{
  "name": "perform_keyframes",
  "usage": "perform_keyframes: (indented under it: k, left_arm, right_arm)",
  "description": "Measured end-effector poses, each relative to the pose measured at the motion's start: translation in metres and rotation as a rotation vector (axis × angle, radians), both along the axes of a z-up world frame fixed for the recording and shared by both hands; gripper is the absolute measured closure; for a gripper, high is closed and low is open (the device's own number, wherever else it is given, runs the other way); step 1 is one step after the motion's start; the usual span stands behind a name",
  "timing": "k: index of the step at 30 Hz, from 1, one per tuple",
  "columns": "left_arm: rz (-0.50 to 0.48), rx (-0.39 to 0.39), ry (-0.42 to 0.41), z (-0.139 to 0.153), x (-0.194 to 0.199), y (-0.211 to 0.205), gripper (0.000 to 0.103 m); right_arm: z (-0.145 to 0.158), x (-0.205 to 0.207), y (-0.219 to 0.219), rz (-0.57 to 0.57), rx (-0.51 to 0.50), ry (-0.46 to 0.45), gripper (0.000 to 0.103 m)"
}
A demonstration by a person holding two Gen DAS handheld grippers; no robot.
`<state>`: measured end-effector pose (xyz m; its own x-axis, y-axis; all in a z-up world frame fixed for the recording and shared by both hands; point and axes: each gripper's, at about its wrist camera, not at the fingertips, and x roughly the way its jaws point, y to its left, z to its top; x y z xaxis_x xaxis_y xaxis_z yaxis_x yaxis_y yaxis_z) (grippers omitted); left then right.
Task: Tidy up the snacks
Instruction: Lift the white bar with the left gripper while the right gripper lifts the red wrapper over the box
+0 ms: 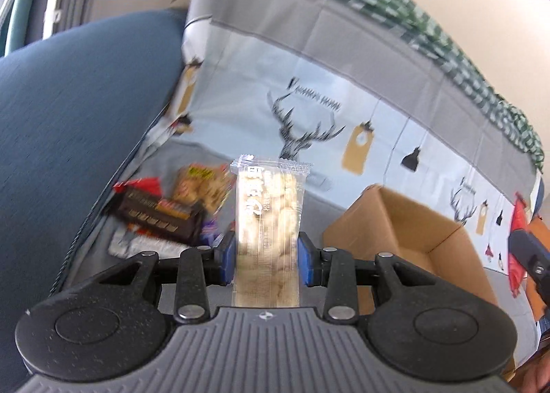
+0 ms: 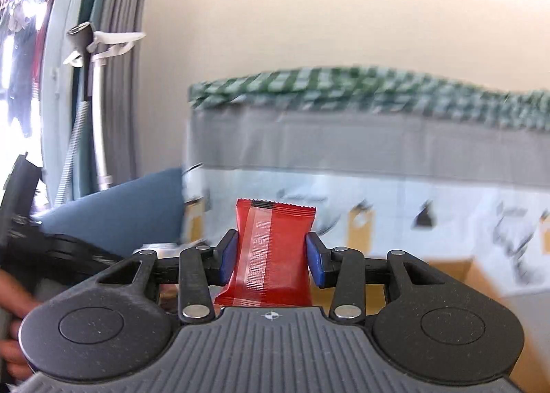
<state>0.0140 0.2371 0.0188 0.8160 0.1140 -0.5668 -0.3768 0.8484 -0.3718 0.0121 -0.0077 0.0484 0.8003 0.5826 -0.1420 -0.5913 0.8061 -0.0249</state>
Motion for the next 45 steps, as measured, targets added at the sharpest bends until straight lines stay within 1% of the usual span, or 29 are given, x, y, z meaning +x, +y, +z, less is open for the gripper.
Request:
perform_keyframes:
  k: [2,4,6,7,8,9,11,14,17,19,25,28,31,35,40,45]
  left_arm:
    - [-0.009,0.022,-0.023,0.004,0.004,-0.008,0.063]
    - [-0.024,0.042,-0.046,0.008,0.009,-0.017,0.063]
    - [-0.043,0.06,-0.067,0.011,0.013,-0.027,0.063]
    - [-0.051,0.07,-0.077,0.013,0.016,-0.033,0.063]
    - [-0.057,0.078,-0.085,0.014,0.019,-0.039,0.063]
    - [-0.062,0.085,-0.095,0.015,0.022,-0.045,0.063]
    - [-0.074,0.088,-0.108,0.015,0.029,-0.061,0.063]
    - [-0.104,0.11,-0.108,0.011,0.041,-0.091,0.063]
    - [-0.135,0.141,-0.111,0.005,0.053,-0.119,0.064]
    - [-0.173,0.148,-0.124,0.004,0.059,-0.135,0.064]
    - [-0.273,0.168,-0.179,0.013,0.07,-0.172,0.064]
    - [-0.295,0.158,-0.198,0.016,0.075,-0.182,0.064]
    - [-0.304,0.106,-0.192,0.014,0.081,-0.186,0.064]
    - [-0.312,0.08,-0.191,0.013,0.087,-0.194,0.064]
    - [-0.339,0.068,-0.2,0.014,0.092,-0.207,0.064]
    - [-0.349,0.059,-0.204,0.014,0.093,-0.21,0.064]
  right_arm:
    - [-0.002,0.012,-0.016,-0.032,0.004,-0.008,0.059]
    - [-0.01,0.025,-0.032,-0.078,0.022,0.011,0.059]
    - [-0.019,0.037,-0.045,-0.112,0.044,0.063,0.059]
    - [-0.021,0.044,-0.051,-0.127,0.057,0.104,0.059]
    - [-0.019,0.049,-0.057,-0.144,0.08,0.122,0.059]
    - [-0.016,0.054,-0.063,-0.151,0.105,0.125,0.059]
    - [-0.016,0.057,-0.068,-0.156,0.119,0.125,0.059]
    - [-0.017,0.067,-0.07,-0.159,0.101,0.124,0.059]
    - [-0.015,0.065,-0.069,-0.156,0.078,0.1,0.059]
    - [-0.013,0.064,-0.072,-0.158,0.058,0.086,0.059]
    - [-0.009,0.064,-0.092,-0.193,0.059,0.092,0.059]
    - [-0.008,0.069,-0.099,-0.216,0.061,0.102,0.059]
    - [-0.009,0.071,-0.106,-0.233,0.055,0.105,0.059]
    - [-0.009,0.072,-0.111,-0.258,0.042,0.093,0.059]
    - [-0.011,0.074,-0.118,-0.28,0.032,0.092,0.059]
    - [-0.013,0.076,-0.124,-0.299,0.024,0.093,0.059]
